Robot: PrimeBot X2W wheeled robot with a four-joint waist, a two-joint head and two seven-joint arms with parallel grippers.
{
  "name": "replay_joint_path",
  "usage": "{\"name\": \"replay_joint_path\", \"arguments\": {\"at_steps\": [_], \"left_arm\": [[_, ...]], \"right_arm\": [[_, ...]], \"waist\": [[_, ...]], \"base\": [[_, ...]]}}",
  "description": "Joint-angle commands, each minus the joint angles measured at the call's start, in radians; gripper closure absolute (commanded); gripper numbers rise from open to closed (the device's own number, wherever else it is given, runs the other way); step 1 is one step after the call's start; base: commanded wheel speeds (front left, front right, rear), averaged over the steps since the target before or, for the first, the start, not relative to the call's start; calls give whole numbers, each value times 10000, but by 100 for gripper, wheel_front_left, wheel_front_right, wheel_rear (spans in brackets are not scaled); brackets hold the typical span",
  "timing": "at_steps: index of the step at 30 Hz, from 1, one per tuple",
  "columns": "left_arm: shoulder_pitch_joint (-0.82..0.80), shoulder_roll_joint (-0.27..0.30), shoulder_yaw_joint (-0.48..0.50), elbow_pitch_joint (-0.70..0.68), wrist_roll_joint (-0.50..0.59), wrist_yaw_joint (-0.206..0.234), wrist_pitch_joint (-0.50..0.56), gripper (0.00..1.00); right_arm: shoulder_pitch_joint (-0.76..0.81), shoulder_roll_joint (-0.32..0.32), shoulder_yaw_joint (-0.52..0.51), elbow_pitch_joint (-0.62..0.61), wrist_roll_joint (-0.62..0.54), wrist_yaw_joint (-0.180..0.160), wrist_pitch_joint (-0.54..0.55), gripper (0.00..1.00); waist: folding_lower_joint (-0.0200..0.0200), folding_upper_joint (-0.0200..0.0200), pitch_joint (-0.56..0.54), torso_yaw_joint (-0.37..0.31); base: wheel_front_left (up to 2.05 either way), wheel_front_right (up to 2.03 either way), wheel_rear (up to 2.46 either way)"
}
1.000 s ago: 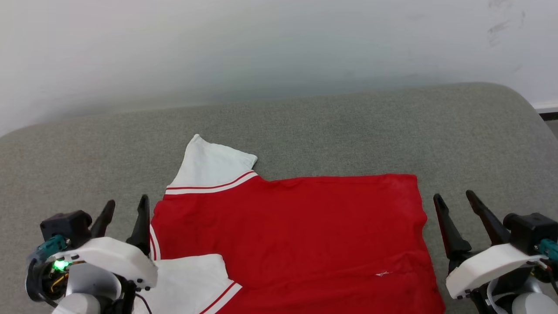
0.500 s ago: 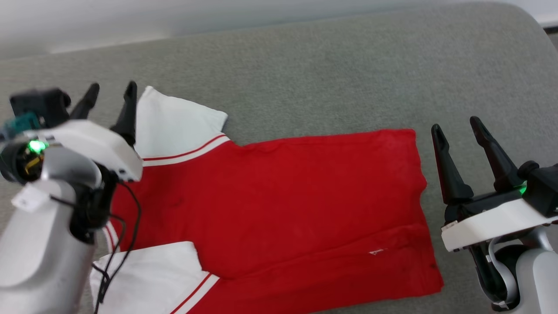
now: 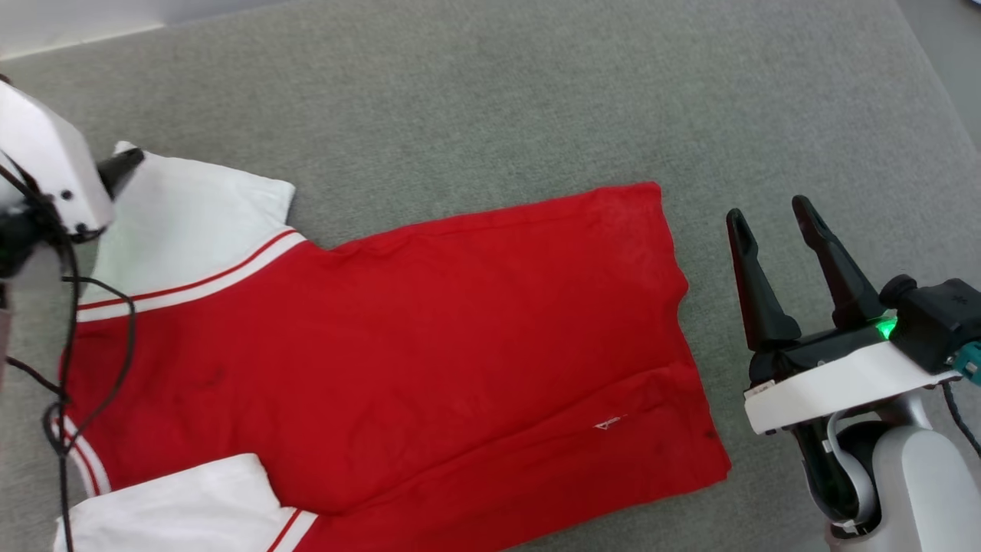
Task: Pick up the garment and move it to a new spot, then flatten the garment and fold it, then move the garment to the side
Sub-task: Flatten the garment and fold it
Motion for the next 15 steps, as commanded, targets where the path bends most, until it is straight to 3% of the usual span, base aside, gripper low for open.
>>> {"name": "replay_joint_path", "arguments": {"at_steps": [1, 6, 12, 14, 15], "left_arm": [[-247, 196, 32, 122, -156, 198, 652, 0], [-470, 530, -63, 199, -244, 545, 1711, 0], [-143, 516, -256, 507, -423, 818, 2609, 0], [66, 499, -394, 555, -471, 912, 2980, 62], [136, 468, -414, 532, -512, 936, 3034, 100]], "right_arm": [[-171, 110, 64, 108, 122, -4, -132, 0], [-306, 202, 209, 345, 316, -4, -370, 0], [-487, 225, 317, 644, 423, -4, -523, 0], [-552, 209, 306, 762, 489, -4, -528, 0], [-593, 190, 313, 798, 511, -4, -525, 0]], "waist": [[-2, 0, 378, -341], [-2, 0, 846, -622], [-2, 0, 1063, -817], [-2, 0, 1096, -845], [-2, 0, 1107, -855]], "base": [[0, 0, 0], [0, 0, 0], [0, 0, 0], [0, 0, 0], [0, 0, 0]]}}
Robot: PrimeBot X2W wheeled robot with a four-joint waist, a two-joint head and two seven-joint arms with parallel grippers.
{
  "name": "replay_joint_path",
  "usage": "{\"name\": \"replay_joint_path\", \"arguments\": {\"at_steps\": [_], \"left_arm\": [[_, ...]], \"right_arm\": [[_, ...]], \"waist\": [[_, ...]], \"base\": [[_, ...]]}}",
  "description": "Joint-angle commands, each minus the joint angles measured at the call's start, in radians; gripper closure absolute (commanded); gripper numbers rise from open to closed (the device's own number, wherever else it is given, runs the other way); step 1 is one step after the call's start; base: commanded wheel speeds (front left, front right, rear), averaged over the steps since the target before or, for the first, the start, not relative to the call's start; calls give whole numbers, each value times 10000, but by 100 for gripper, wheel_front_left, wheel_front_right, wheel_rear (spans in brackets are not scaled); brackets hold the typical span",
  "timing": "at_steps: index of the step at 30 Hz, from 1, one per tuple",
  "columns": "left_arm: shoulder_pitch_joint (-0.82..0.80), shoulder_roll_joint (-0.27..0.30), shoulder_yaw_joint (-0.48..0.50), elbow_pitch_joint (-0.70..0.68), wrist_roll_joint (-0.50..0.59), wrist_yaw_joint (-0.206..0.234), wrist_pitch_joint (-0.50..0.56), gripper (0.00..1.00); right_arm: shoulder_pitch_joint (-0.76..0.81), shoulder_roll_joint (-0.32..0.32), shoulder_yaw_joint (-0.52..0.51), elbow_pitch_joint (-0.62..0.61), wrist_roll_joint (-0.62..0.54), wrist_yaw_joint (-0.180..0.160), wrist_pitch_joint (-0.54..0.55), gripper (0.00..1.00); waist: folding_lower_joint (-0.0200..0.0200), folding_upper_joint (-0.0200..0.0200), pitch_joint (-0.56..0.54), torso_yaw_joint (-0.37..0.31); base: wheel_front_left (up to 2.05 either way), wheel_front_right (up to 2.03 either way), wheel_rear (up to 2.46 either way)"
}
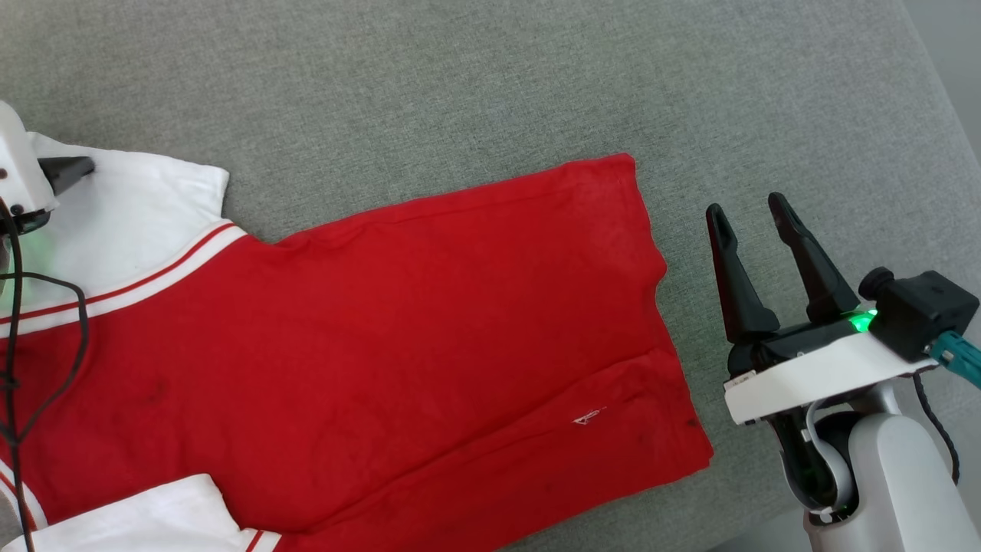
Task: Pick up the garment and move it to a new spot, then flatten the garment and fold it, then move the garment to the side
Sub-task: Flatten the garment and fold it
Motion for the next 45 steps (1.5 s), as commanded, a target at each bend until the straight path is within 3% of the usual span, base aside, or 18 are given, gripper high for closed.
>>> {"name": "replay_joint_path", "arguments": {"at_steps": [1, 7, 15, 28, 37, 38, 39, 40, 45], "left_arm": [[685, -355, -363, 336, -85, 77, 263, 100], [671, -429, -246, 115, 12, 37, -390, 100], [120, -549, 75, -454, 43, -260, -1561, 100], [-153, -1214, -446, -1636, 318, -825, -2431, 100], [22, -1525, -710, -1971, 348, -1095, -2847, 100], [62, -1545, -725, -1949, 326, -1132, -2889, 100], [86, -1559, -725, -1932, 312, -1137, -2917, 100], [115, -1568, -731, -1901, 313, -1163, -2942, 100], [316, -1592, -670, -1797, 323, -1256, -3338, 100]], "right_arm": [[-225, -6, 24, 65, 79, -4, -2, 0], [-364, -276, 139, 523, 720, -4, 367, 0], [-1224, -1102, 152, 2088, 2144, -4, 1718, 0], [-3938, -2451, 977, 4380, 3451, -4, 5584, 0], [-4499, -2539, 1906, 5779, 3504, -2, 7888, 0], [-4459, -2499, 1940, 5941, 3541, -1, 8177, 58], [-4427, -2483, 1971, 6031, 3519, -1, 8383, 73], [-4419, -2461, 1984, 6100, 3524, 1, 8553, 100], [-4715, -2693, 1745, 5672, 3285, -2, 8227, 100]], "waist": [[0, 0, 24, -14], [0, 0, -207, 140], [0, 0, -579, 790], [0, 0, -326, 2315], [0, 0, -134, 2826], [0, 0, -162, 2852], [0, 0, -192, 2875], [0, 0, -237, 2898], [0, 0, -558, 2969]], "base": [[0, 0, 0], [0, 0, 0], [0, 0, 0], [0, 0, 0], [0, 0, 0], [0, 0, 0], [0, 0, 0], [0, 0, 0], [0, 0, 0]]}}
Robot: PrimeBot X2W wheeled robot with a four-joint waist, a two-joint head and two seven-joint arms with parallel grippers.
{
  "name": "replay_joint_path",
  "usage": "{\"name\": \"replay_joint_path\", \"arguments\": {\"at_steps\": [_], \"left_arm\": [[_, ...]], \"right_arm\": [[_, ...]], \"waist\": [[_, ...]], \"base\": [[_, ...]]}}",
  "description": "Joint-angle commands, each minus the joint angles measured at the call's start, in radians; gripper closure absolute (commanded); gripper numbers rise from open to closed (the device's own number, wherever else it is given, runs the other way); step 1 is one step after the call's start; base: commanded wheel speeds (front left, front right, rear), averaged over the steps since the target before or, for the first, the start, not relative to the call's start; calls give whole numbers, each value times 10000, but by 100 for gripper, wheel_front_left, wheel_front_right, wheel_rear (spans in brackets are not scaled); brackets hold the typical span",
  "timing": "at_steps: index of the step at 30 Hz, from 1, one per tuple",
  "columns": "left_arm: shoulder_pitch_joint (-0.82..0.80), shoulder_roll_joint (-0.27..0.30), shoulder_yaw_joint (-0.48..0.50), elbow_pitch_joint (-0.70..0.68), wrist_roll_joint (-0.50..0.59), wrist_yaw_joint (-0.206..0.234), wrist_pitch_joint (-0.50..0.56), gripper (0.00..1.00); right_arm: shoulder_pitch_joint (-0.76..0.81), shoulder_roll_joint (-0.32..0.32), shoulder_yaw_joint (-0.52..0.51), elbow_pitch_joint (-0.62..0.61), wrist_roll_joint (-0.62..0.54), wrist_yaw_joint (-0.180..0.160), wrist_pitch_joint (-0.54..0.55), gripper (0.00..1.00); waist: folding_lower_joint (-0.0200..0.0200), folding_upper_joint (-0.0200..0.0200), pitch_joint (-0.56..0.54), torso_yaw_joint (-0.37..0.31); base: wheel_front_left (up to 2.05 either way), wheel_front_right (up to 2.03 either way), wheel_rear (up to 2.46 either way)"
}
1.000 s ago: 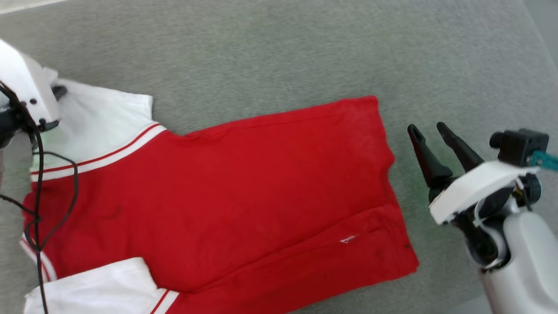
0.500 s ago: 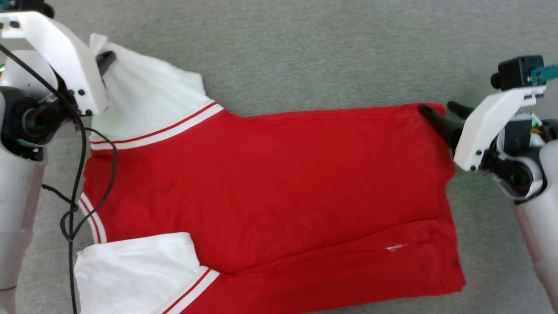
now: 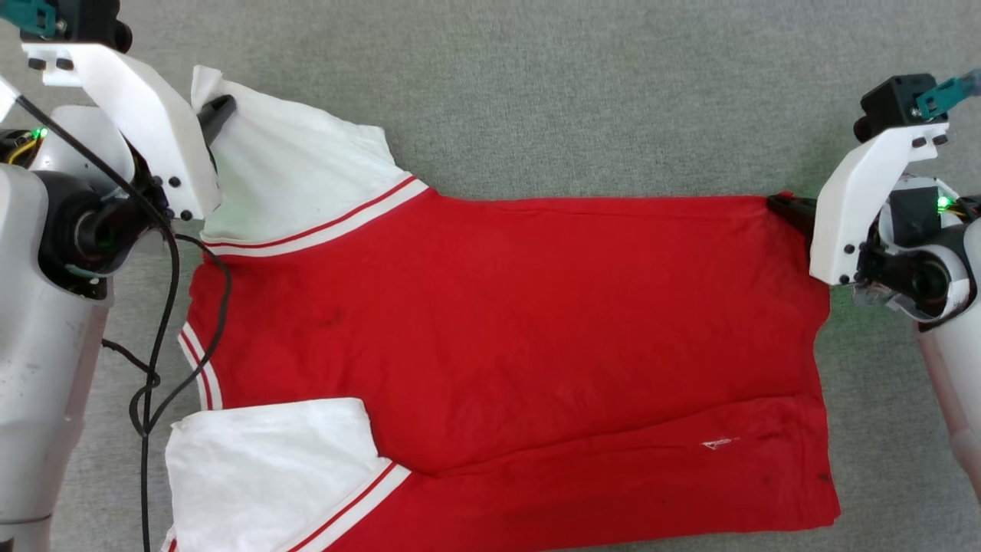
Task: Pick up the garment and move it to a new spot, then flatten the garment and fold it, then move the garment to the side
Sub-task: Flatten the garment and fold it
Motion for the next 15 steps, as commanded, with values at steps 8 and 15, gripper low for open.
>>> {"name": "replay_joint_path", "arguments": {"at_steps": [8, 15], "left_arm": [[1117, -229, 569, -42, -554, -136, -1060, 100], [3350, -228, 1104, -690, -968, 89, -2035, 100]], "right_arm": [[677, -18, -708, -921, -502, 0, -1024, 100], [2371, 119, -1462, -1839, -898, 0, -1320, 100]], "waist": [[0, 0, -1132, 176], [0, 0, -2221, 320]], "base": [[0, 0, 0], [0, 0, 0]]}}
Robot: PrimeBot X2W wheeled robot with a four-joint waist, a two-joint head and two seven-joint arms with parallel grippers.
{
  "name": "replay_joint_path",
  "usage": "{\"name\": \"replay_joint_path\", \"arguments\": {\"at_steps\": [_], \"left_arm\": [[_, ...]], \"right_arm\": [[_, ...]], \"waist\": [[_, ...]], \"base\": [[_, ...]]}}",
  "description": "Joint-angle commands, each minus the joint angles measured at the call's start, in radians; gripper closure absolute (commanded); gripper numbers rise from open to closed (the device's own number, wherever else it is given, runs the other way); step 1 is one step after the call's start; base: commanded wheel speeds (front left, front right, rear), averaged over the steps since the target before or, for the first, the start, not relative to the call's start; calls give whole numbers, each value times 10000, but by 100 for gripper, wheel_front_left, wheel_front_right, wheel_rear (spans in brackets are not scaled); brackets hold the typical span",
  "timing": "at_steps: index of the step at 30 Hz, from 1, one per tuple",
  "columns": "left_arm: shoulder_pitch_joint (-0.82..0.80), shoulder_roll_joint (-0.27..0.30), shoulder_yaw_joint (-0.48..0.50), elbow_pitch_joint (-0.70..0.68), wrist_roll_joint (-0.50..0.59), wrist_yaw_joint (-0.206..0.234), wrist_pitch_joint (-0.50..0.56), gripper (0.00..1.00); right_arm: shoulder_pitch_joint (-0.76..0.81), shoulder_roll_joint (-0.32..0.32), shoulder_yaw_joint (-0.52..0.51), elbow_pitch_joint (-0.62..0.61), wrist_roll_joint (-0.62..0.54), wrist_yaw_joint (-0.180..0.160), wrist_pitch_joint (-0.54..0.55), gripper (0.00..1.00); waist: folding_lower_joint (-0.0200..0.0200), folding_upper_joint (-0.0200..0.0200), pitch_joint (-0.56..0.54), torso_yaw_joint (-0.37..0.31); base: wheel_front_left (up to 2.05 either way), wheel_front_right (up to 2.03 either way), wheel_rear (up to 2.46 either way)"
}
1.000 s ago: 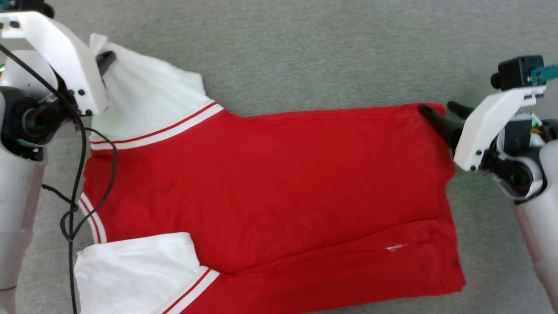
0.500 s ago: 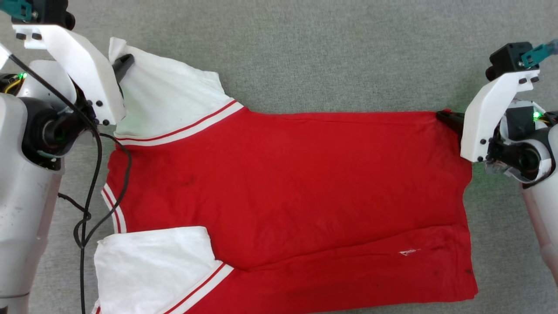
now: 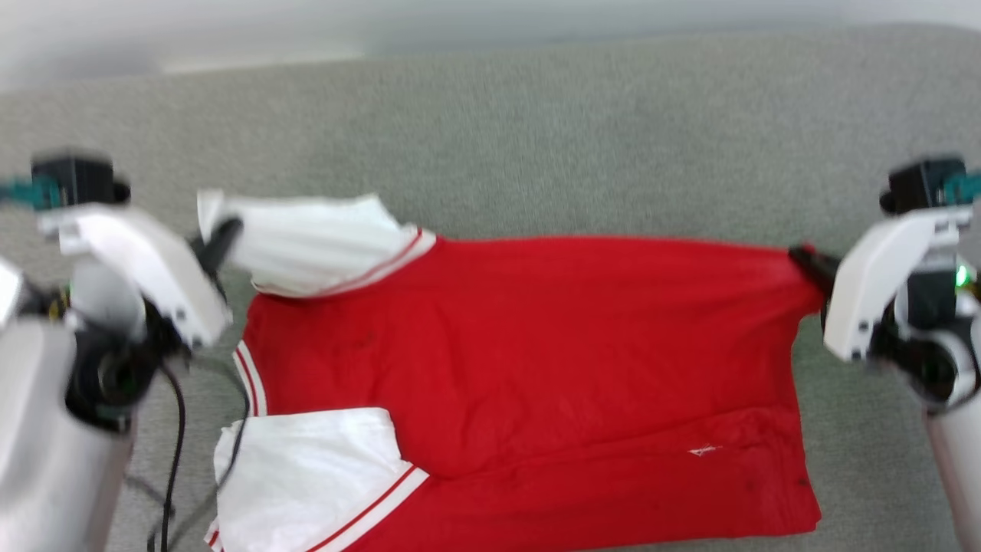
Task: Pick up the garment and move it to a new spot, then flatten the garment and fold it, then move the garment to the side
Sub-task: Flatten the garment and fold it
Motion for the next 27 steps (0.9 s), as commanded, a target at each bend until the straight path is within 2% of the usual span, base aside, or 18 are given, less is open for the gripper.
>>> {"name": "replay_joint_path", "arguments": {"at_steps": [1, 6, 10, 20, 27], "left_arm": [[844, -9, 197, -224, -152, 122, -283, 100], [2747, -160, 418, -756, -404, 498, -709, 100], [3848, -414, 361, -1002, -706, 604, -739, 100], [5579, -972, 302, -691, -1182, 787, -916, 100], [6340, -1007, 451, -390, -1322, 823, -1166, 100]], "right_arm": [[688, 100, -206, -248, -113, -4, -22, 100], [2086, 299, -613, -790, -332, -4, -72, 100], [3070, 510, -871, -1109, -473, -4, -329, 100], [4822, 1107, -1547, -1174, -507, -4, -1046, 100], [5773, 1455, -1751, -1272, -558, -4, -1465, 100]], "waist": [[0, 0, -621, 130], [0, 0, -1234, 210], [0, 0, -1498, 338], [0, 0, -1818, 381], [0, 0, -1936, 287]], "base": [[0, 0, 0], [0, 0, 0], [0, 0, 0], [0, 0, 0], [0, 0, 0]]}}
